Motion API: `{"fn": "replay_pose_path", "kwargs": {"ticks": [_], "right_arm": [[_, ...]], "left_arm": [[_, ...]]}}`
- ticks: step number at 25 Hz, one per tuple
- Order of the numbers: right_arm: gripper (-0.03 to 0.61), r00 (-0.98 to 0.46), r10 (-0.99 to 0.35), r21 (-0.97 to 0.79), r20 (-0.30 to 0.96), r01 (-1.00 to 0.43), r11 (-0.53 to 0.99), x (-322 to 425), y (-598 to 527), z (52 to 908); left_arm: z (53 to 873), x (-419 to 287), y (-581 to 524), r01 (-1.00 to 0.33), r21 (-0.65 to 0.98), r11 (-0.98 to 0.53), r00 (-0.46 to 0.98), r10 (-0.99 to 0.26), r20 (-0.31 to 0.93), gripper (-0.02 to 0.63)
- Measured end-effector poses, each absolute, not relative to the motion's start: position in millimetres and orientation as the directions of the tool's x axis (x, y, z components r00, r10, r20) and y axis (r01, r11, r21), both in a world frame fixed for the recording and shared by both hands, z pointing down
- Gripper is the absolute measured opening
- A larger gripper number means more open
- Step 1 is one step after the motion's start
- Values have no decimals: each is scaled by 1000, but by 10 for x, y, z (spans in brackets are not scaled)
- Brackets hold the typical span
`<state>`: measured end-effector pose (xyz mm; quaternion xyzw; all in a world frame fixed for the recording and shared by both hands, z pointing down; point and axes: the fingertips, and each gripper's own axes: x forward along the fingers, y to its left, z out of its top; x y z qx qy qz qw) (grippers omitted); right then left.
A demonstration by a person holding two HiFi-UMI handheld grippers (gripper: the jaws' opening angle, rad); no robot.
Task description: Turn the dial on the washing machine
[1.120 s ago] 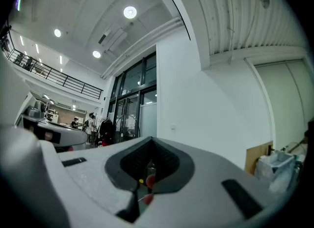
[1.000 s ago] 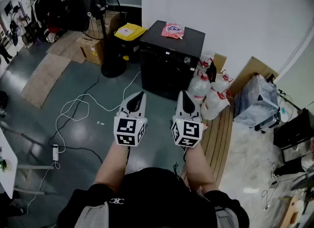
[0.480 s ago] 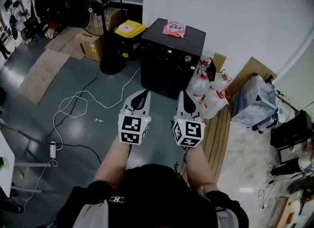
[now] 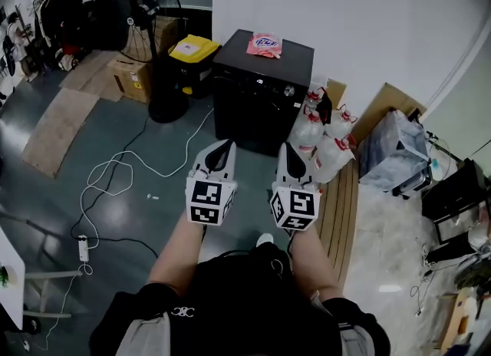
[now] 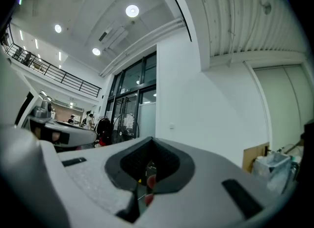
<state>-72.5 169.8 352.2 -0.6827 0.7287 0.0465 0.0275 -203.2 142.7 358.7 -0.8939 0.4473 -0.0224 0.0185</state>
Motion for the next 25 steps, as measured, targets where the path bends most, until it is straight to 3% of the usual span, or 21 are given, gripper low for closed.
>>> {"fn": "replay_pose_path", "kwargs": {"ticks": [11, 25], "right_arm": [[-2, -37, -994, 6, -107, -999, 37, -300, 981, 3790], [-2, -29, -996, -16, -87, -999, 30, 1014, -1340, 3798]], "left_arm": [[3917, -1707, 771, -805, -76, -588, 587, -809, 45, -5], [3842, -405, -1546, -802, -68, -594, 591, -804, 62, -5]]}}
